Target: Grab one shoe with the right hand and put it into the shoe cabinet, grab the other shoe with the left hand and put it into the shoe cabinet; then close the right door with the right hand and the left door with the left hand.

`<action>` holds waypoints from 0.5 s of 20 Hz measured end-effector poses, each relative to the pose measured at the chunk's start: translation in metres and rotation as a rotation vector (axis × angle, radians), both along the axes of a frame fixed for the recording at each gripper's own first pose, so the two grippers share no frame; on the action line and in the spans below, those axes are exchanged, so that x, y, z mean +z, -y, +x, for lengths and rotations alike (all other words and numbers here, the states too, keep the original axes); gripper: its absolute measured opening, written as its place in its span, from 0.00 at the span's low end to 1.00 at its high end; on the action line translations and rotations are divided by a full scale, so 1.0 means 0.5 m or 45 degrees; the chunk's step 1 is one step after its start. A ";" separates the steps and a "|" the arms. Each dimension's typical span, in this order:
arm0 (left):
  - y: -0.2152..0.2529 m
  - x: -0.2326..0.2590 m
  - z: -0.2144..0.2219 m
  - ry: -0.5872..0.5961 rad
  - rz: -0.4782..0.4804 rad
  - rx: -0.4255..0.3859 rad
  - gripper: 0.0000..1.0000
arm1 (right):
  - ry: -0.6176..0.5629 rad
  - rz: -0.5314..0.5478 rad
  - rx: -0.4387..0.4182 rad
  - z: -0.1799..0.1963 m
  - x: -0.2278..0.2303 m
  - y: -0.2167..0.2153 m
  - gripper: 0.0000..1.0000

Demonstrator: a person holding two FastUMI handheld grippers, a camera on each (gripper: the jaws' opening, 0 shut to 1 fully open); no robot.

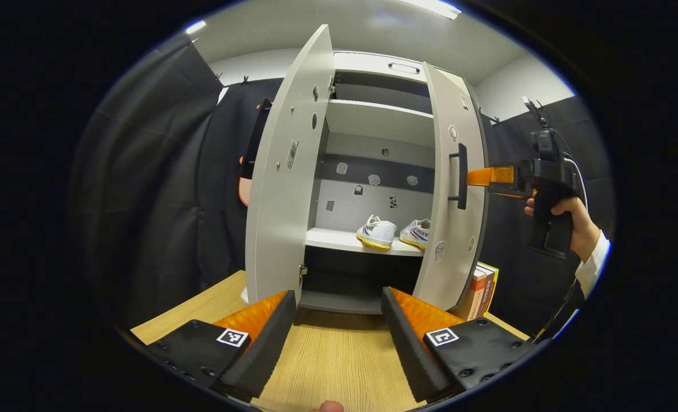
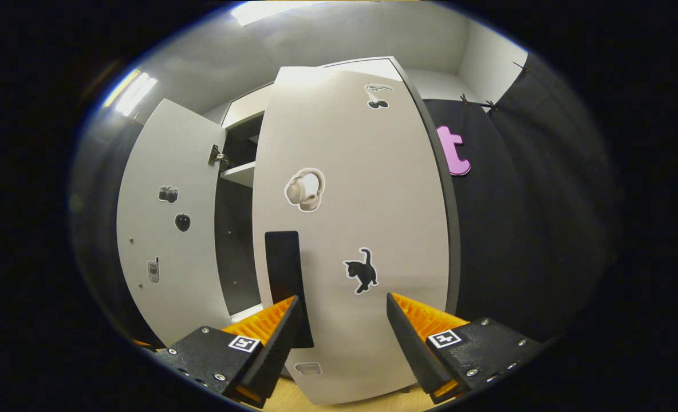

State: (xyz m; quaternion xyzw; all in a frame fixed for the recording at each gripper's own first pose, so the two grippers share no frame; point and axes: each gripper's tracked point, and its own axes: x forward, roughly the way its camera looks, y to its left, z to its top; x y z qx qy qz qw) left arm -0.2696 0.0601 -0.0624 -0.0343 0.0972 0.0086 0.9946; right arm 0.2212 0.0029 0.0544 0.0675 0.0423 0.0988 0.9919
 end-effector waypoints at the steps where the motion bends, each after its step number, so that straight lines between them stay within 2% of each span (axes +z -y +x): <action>1: -0.001 -0.001 -0.001 -0.001 0.001 -0.001 0.97 | 0.001 -0.012 0.001 0.009 0.000 -0.009 0.92; 5: -0.012 -0.001 0.002 0.002 0.006 0.009 0.97 | 0.006 -0.073 -0.010 0.056 0.001 -0.036 0.92; 10: -0.022 -0.003 0.004 -0.001 0.005 0.003 0.97 | 0.022 -0.159 -0.031 0.077 -0.003 -0.049 0.92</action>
